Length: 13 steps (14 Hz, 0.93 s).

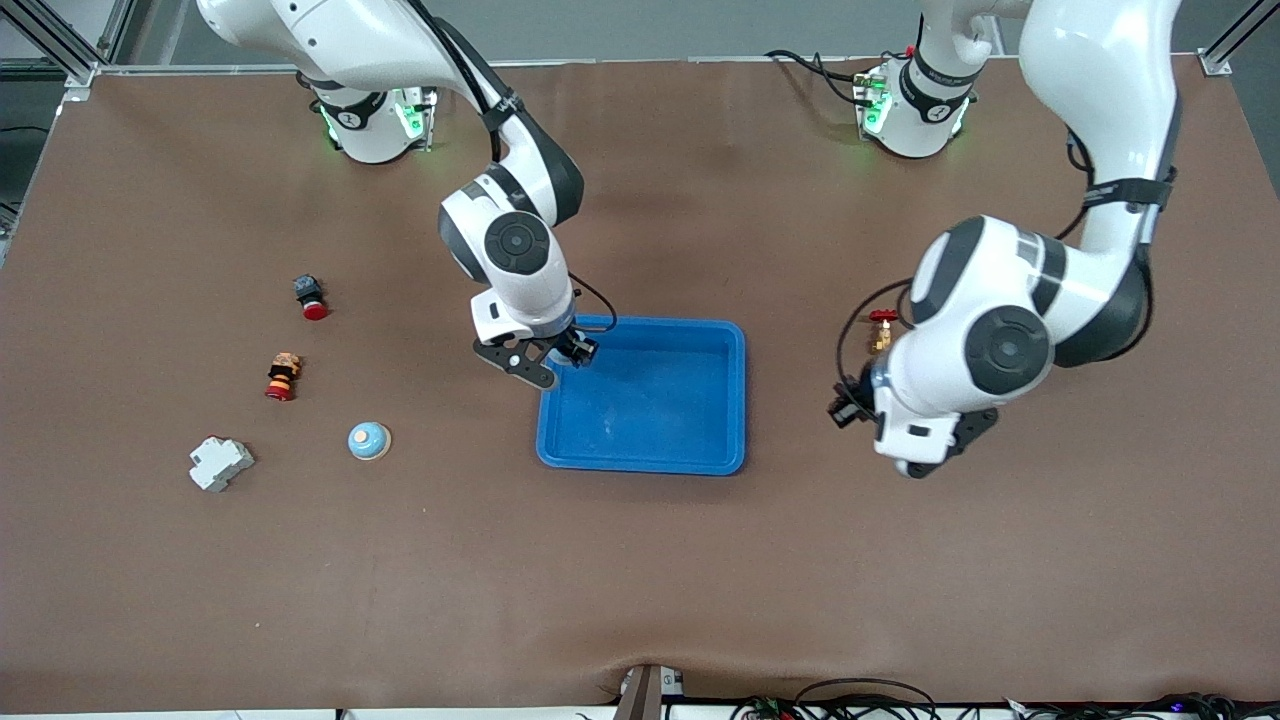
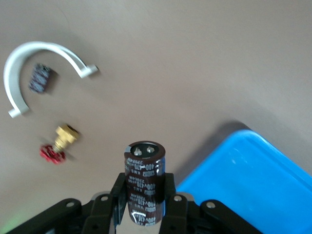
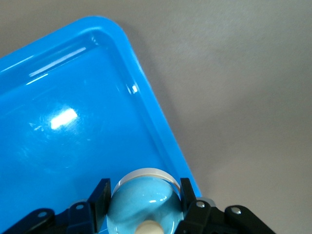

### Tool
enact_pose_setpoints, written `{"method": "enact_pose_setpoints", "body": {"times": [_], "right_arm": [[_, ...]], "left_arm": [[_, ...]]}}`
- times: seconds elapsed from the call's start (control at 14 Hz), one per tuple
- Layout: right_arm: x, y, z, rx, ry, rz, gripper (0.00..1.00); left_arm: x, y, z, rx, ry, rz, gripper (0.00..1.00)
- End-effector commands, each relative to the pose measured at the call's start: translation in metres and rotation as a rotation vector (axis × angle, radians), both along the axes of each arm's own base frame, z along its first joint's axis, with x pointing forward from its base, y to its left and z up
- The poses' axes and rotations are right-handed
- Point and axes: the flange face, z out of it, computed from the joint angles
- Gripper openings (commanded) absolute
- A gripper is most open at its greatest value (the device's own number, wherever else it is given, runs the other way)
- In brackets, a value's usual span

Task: Place electrolytic capacitor and blue bell in tray
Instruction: 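Lower the bell and capacitor into the tray and open both grippers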

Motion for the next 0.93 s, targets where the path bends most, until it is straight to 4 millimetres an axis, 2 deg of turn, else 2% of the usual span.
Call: {"method": "enact_pose_setpoints", "body": {"times": [0.0, 0.14, 0.36, 0.5, 0.57, 0.86], "right_arm": [[0.005, 0.019, -0.011, -0.011, -0.006, -0.024, 0.00], [0.007, 0.022, -0.021, -0.021, -0.004, -0.033, 0.00], [0.009, 0.026, -0.032, -0.026, 0.001, -0.035, 0.00], [0.013, 0.027, -0.049, -0.033, 0.001, -0.046, 0.00], [0.018, 0.029, -0.051, -0.034, -0.004, -0.047, 0.00], [0.018, 0.031, -0.054, -0.035, -0.005, -0.050, 0.00]], "left_arm": [[-0.021, -0.048, 0.003, 0.004, 0.010, 0.025, 0.00], [-0.040, -0.096, -0.015, 0.011, 0.004, 0.035, 0.00], [-0.064, -0.154, -0.038, -0.012, -0.041, 0.043, 0.00], [-0.070, -0.172, -0.050, -0.030, -0.062, 0.061, 0.00], [-0.075, -0.180, -0.061, -0.028, -0.057, 0.051, 0.00], [-0.089, -0.185, -0.103, -0.005, -0.059, 0.023, 0.00]]}}
